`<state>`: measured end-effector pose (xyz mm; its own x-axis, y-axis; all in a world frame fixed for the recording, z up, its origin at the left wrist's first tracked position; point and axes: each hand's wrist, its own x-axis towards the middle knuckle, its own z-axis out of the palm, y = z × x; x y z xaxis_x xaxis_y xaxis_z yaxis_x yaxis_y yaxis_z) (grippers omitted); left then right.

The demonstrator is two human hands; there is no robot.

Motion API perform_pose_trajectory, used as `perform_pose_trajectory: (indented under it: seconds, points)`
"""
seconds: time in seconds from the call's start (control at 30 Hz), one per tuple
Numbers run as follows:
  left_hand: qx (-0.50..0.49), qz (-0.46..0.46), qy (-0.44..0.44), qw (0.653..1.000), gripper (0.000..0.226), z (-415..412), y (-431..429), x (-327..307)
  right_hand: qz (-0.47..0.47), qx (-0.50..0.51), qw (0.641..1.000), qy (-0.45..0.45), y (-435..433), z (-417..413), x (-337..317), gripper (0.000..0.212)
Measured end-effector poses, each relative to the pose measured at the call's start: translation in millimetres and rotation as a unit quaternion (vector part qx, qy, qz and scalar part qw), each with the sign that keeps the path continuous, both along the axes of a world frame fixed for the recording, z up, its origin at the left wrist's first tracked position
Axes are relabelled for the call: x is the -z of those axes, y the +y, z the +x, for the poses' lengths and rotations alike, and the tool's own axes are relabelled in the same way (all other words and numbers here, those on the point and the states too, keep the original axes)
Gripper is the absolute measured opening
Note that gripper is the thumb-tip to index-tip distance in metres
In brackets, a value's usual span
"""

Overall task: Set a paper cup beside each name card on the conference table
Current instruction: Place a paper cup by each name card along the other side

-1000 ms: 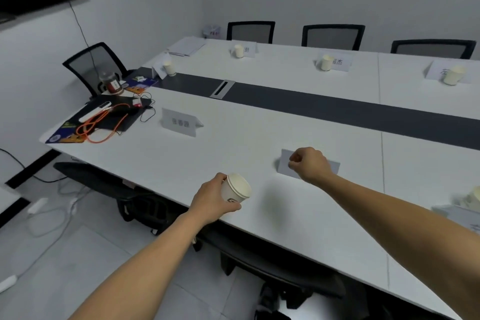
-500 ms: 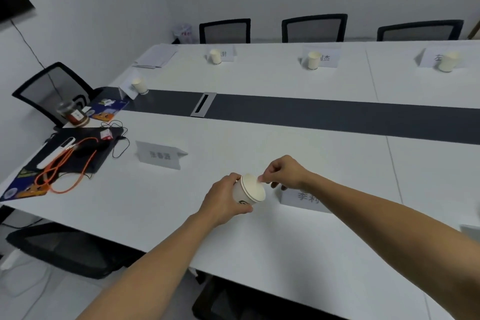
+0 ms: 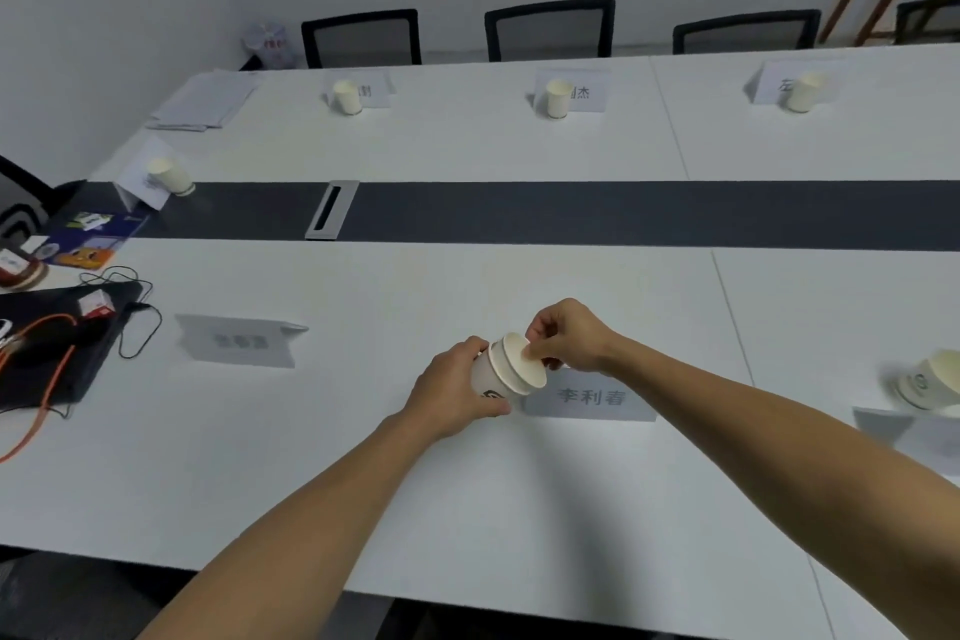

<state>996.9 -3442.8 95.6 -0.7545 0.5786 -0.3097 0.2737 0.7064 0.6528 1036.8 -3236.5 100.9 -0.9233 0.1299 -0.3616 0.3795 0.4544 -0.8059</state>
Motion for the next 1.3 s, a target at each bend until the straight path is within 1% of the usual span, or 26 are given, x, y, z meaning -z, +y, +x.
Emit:
perform_pose_trajectory:
  seconds: [0.1, 0.2, 0.27, 0.3, 0.4, 0.5, 0.63, 0.73, 0.83, 0.9, 0.97, 1.07, 1.2, 1.3]
  points:
    - [-0.013, -0.011, -0.015, 1.0, 0.064, -5, 3, 10, 0.001, 0.067, 0.998, 0.005, 22, 1, -1, 0.001]
    - [-0.025, -0.024, -0.033, 0.999, 0.067, -10, 2, 20, 0.017, 0.197, 0.98, 0.016, 55, -6, 0, 0.001]
    - [-0.03, -0.034, -0.046, 0.998, 0.069, -12, 0, 28, 0.052, 0.256, 0.965, 0.012, 76, -11, 9, 0.002]
    - [-0.032, -0.037, -0.052, 0.997, 0.07, -11, -2, 31, 0.078, 0.267, 0.961, 0.001, 83, -12, 15, 0.004]
    - [-0.038, -0.048, -0.07, 0.996, 0.07, -11, -5, 41, 0.129, 0.266, 0.953, -0.065, 95, -12, 45, 0.007]
    - [-0.042, -0.059, -0.083, 0.994, 0.071, -11, -8, 48, 0.138, 0.254, 0.95, -0.119, 99, -9, 72, 0.011]
    - [-0.054, -0.068, -0.099, 0.991, 0.073, -11, -13, 56, 0.128, 0.252, 0.947, -0.152, 98, -10, 89, 0.013]
    - [-0.058, -0.062, -0.107, 0.991, 0.072, -9, -16, 58, 0.134, 0.243, 0.946, -0.17, 95, -12, 90, 0.017]
    - [-0.064, -0.046, -0.108, 0.991, 0.071, -7, -19, 55, 0.19, 0.226, 0.941, -0.164, 94, -12, 82, 0.036]
    - [-0.068, -0.034, -0.104, 0.992, 0.069, -7, -23, 49, 0.238, 0.226, 0.935, -0.138, 90, -11, 69, 0.042]
    - [-0.072, -0.022, -0.098, 0.992, 0.067, -7, -27, 44, 0.266, 0.228, 0.931, -0.105, 83, -13, 57, 0.046]
    - [-0.076, -0.005, -0.086, 0.993, 0.066, -5, -44, 35, 0.28, 0.217, 0.933, -0.064, 60, -18, 39, 0.046]
    - [-0.085, 0.011, -0.073, 0.994, 0.069, 0, -83, 26, 0.284, 0.166, 0.943, -0.051, 10, -21, 25, 0.04]
    - [-0.108, 0.025, -0.057, 0.992, 0.068, 8, -142, 14, 0.285, 0.127, 0.949, -0.039, -53, -24, 21, 0.037]
